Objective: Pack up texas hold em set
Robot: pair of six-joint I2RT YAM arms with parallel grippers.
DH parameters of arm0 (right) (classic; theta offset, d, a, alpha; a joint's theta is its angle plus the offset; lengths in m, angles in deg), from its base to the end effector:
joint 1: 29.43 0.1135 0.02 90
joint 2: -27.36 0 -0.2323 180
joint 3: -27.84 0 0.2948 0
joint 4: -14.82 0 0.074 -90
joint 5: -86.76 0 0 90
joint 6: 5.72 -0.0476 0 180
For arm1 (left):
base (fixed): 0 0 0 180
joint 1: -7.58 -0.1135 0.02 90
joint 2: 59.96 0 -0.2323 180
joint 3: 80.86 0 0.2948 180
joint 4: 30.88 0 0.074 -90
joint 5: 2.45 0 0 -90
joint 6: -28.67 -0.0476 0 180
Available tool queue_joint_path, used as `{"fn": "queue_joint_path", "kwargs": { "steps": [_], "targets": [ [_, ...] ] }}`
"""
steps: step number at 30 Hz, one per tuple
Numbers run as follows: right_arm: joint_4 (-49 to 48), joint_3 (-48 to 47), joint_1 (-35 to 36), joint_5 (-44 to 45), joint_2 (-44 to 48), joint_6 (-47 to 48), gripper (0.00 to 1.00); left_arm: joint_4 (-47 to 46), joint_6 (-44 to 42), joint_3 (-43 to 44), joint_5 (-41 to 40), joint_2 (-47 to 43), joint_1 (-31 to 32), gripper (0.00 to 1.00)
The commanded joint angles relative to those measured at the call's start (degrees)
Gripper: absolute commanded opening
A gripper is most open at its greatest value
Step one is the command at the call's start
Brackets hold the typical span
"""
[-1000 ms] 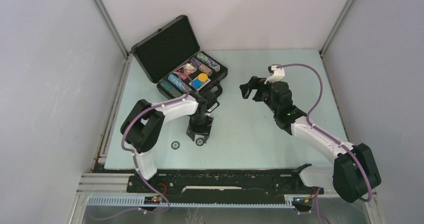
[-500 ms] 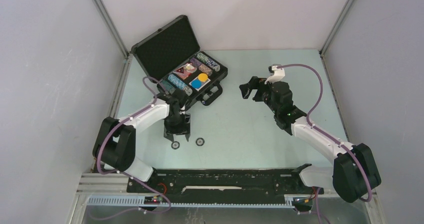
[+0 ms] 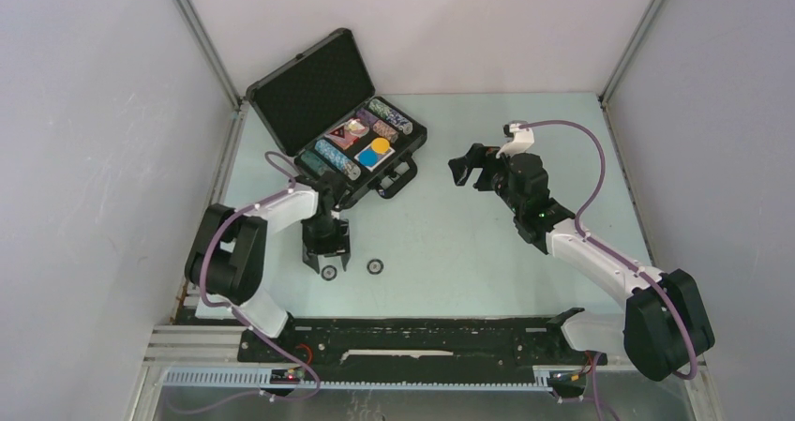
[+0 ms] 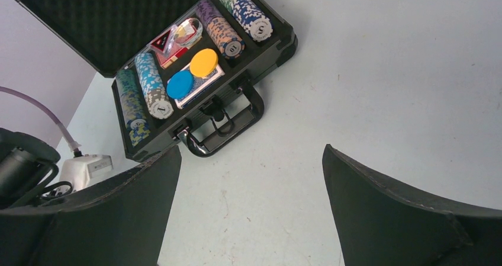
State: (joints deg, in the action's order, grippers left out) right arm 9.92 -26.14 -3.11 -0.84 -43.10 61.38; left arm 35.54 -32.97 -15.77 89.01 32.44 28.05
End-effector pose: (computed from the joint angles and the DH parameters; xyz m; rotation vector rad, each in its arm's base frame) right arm 0.3093 0.1508 0.2244 -0.0231 1.8098 0.5804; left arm 0.2654 -0.1004 0.0890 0.2126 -3.0644 -0.0057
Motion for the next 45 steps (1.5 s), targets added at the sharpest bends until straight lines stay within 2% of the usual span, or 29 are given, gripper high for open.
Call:
{"fn": "queue_joint_path", "kwargs": {
  "steps": [1,12,23,27,33,45],
  "targets": [
    [-2.71,0.24,-0.44,-0.55,1.24,-0.51,0.98,-1.57,-1.63,-0.75,0.01,1.52,-1.46,0.69],
    [-2.78,0.27,-0.57,-0.6,1.14,-0.6,0.98,-4.75,-0.84,-4.17,1.81,1.37,-2.01,0.68],
    [-2.69,0.25,-0.53,-0.63,1.11,-0.69,0.98,-5.68,-1.44,-4.75,1.57,1.76,-1.98,0.57],
    [-2.69,0.24,-0.62,-0.65,1.11,-0.67,0.98,-5.34,-1.81,-4.22,0.72,1.28,-2.38,0.61],
    [-2.69,0.29,-0.65,-0.56,1.19,-0.67,0.98,-6.19,-1.87,-4.39,1.38,0.91,-3.7,0.61],
    [-2.7,0.26,-0.66,-0.48,1.07,-0.7,0.98,-7.62,-1.36,-4.74,1.89,0.54,-3.75,0.53]
  ]
}}
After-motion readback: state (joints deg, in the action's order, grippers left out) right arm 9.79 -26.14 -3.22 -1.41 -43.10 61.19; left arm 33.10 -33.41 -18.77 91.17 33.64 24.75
